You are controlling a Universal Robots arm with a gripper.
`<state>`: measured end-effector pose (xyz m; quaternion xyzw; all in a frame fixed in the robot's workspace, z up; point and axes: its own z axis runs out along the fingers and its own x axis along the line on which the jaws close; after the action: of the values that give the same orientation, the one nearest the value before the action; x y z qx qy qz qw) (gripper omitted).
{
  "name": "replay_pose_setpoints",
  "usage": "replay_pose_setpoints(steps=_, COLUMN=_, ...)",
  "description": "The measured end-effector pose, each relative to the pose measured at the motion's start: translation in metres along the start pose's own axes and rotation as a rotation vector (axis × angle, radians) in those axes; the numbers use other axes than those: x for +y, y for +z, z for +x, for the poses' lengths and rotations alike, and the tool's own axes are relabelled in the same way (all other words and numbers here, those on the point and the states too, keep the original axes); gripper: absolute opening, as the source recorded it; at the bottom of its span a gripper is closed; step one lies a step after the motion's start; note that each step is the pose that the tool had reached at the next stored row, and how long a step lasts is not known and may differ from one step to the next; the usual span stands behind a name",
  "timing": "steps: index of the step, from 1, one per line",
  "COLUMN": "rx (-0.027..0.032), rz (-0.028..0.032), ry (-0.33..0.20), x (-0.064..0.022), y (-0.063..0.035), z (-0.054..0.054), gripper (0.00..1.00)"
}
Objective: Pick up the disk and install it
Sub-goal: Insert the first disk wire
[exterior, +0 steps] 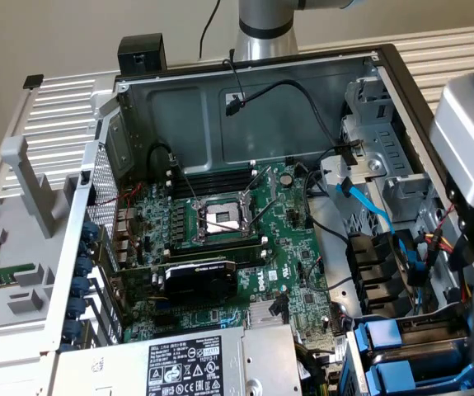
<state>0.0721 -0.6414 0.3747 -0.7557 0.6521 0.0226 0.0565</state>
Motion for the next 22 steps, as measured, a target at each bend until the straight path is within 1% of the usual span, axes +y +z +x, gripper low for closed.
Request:
replay_pose_setpoints(steps=3, rx=-0.0126, rz=0.0001, ry=-0.009, x=0.0000, y=0.0025, z=0.001, gripper=0.55)
replay_pose_setpoints(steps=4, rx=-0.0223, rz=0.0002, ry=-0.015, x=0.0002, y=0.0040, z=0.002, gripper=0.55)
replay_pose_setpoints(steps=8, rx=-0.0451, rz=0.0001, ry=-0.032, x=0.0005, y=0.0068, z=0.004, gripper=0.55)
replay_pose_setpoints(steps=9, rx=-0.0492, rz=-0.0005, ry=-0.035, x=0.0006, y=0.0077, z=0.004, gripper=0.55)
replay_pose_setpoints(steps=12, rx=-0.0586, rz=-0.0040, ry=-0.044, x=0.0011, y=0.0108, z=0.007, gripper=0.55)
replay_pose_setpoints(steps=15, rx=-0.0650, rz=-0.0114, ry=-0.050, x=0.0017, y=0.0136, z=0.010, gripper=0.55)
replay_pose_setpoints(steps=18, rx=-0.0785, rz=-0.0169, ry=-0.065, x=0.0019, y=0.0149, z=0.011, gripper=0.55)
replay_pose_setpoints(steps=20, rx=-0.0883, rz=-0.0183, ry=-0.079, x=0.0019, y=0.0157, z=0.011, gripper=0.55)
replay_pose_setpoints(steps=22, rx=-0.0953, rz=-0.0207, ry=-0.088, x=0.0017, y=0.0172, z=0.011, gripper=0.55)
